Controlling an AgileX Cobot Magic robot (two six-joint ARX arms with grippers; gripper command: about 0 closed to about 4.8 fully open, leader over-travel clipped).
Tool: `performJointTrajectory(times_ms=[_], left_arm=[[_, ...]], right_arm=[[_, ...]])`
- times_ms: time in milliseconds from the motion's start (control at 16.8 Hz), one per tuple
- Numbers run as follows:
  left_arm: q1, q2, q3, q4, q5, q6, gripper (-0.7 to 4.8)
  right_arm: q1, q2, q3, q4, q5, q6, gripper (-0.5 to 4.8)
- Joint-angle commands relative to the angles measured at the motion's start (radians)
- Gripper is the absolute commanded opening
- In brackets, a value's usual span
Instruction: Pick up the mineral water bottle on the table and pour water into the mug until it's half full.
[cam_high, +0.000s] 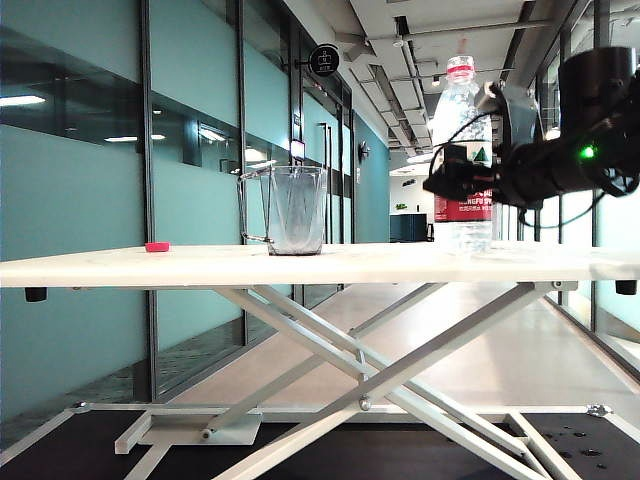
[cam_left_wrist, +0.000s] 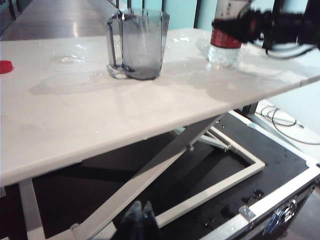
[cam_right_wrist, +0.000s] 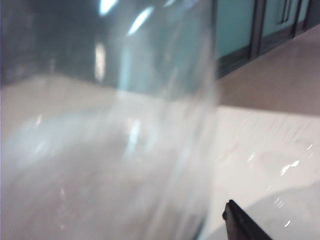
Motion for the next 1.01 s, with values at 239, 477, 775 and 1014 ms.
performJointTrajectory(times_ms=[239,477,775,1014], left_arm=[[0.000,0.000,0.002,-0.006,0.000,0.015,-0.05],[0.000,0.000,0.002,-0.006,0.000,0.035,-0.05],[0.000,0.000,0.002,-0.007,0.000,0.037,-0.05],[0.000,0.000,0.002,-0.023,0.000,0.044,-0.05]], right_arm=[[0.002,-0.007,0.026,-0.004,0.006,-0.002,4.79],[0.002,-0.009,0.026,-0.078,0.008,-0.002,4.79],[0.002,-0.009,0.026,-0.087,0.008,-0.003,2.59],[0.003,-0.012,0.026,-0.081,0.001,-0.003,2.10]])
